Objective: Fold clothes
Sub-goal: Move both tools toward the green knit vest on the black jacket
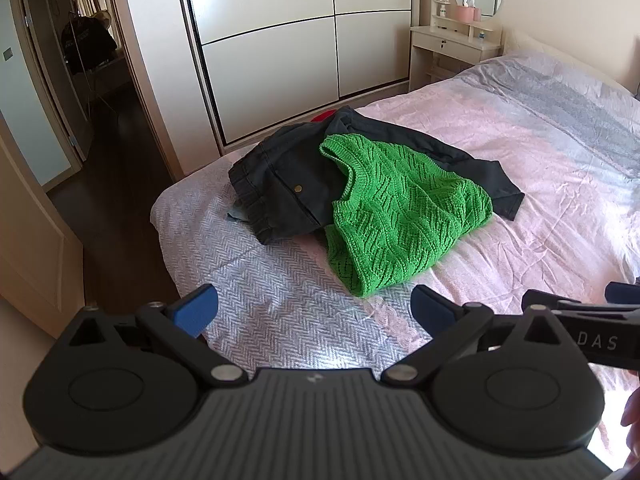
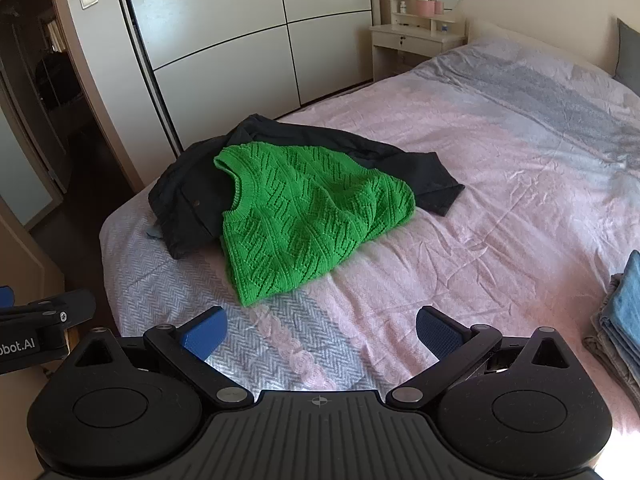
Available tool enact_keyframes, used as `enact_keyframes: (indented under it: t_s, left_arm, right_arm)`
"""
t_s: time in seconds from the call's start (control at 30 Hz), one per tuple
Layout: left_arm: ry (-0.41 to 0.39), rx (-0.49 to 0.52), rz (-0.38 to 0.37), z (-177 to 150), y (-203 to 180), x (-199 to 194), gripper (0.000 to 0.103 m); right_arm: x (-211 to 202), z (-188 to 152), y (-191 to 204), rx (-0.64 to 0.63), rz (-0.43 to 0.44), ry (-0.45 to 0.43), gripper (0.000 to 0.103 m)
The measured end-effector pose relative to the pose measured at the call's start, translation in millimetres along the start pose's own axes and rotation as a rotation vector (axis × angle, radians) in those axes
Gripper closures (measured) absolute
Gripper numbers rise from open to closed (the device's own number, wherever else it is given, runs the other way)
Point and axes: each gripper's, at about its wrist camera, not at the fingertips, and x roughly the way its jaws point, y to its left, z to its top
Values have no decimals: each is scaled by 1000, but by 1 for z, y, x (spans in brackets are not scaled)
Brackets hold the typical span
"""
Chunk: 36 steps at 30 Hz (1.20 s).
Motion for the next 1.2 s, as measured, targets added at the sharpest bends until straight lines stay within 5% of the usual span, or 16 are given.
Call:
enact_keyframes:
  t_s: [1.2]
  left_arm:
    - [57,32,-20,7,21,35,2]
  right_arm:
    - [30,11,13,23,-7,47,0]
